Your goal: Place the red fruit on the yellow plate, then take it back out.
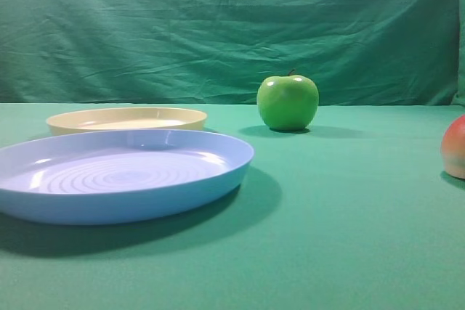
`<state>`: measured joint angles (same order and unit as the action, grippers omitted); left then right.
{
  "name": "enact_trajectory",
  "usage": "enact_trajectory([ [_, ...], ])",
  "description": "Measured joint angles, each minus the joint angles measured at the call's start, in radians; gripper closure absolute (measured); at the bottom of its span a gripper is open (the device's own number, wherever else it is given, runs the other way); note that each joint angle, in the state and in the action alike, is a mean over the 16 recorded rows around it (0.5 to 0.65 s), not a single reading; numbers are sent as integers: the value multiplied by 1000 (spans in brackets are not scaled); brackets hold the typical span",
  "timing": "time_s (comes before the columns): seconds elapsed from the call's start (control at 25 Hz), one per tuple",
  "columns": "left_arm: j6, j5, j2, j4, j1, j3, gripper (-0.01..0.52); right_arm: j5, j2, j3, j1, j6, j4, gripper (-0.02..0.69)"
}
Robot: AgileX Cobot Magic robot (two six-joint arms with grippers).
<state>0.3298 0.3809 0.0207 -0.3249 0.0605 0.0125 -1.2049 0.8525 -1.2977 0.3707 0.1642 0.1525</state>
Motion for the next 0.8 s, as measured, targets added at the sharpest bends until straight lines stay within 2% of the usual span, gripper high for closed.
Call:
enact_trajectory([
  [0.44,0,0,0,0,0,0,514,-48,-276,36,-15,-67,-68,665],
  [0.6,0,0,0,0,0,0,514,13,-363,111,-57,-90,-109,665],
  [0.8,0,0,0,0,0,0,514,161,-477,278,-137,-108,-147,665],
])
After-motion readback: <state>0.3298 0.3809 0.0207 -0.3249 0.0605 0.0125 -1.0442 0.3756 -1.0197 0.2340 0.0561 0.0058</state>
